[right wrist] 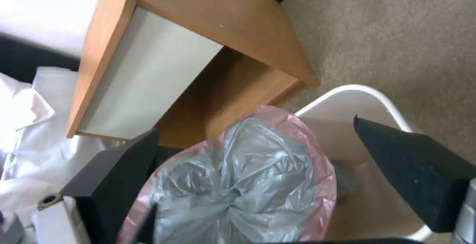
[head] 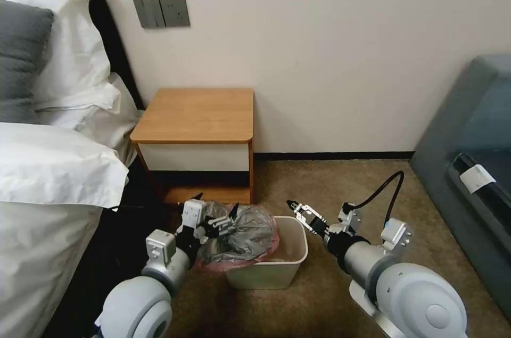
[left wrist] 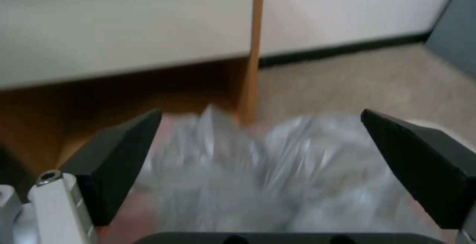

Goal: Pick up the garbage bag from the table and place it over the trash can.

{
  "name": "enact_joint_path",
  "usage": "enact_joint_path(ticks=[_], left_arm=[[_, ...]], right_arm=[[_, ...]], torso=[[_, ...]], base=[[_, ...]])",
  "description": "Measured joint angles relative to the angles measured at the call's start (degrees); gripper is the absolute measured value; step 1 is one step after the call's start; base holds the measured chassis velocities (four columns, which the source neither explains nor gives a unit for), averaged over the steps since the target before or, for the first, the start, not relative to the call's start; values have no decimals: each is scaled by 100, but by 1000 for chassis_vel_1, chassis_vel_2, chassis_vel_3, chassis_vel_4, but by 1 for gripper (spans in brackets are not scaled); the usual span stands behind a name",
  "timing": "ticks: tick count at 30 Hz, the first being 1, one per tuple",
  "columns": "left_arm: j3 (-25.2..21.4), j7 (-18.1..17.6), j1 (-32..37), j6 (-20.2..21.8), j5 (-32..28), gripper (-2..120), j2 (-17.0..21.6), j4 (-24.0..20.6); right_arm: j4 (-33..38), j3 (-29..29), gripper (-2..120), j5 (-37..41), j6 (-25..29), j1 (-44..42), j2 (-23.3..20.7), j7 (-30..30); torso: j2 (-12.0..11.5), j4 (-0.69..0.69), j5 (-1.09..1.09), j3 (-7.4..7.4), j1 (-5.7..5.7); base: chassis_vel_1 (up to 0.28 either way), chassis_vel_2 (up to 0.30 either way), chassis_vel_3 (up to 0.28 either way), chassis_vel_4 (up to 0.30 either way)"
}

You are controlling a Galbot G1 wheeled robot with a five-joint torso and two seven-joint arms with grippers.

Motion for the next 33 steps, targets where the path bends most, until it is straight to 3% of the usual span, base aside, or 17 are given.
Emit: enact_joint_path(ticks=[15,23,33], left_arm=[[275,-396,-238,106,-114,100,-197,708],[501,-504,-323,104,-149,100,-387,829],[368,-756,-297,80,82,100,-364,787]], right_arm=[[-38,21,100,-144,-3,-106,56,-14],[-64,45,100,-183,6,-108,61,-5],[-111,29,100,-212,6,-97,105,-25]], torso=[[0,0,-1,0,0],[0,-1,0,0,0],[0,-1,0,0,0]], base=[[0,0,0,0],[0,0,0,0],[0,0,0,0]])
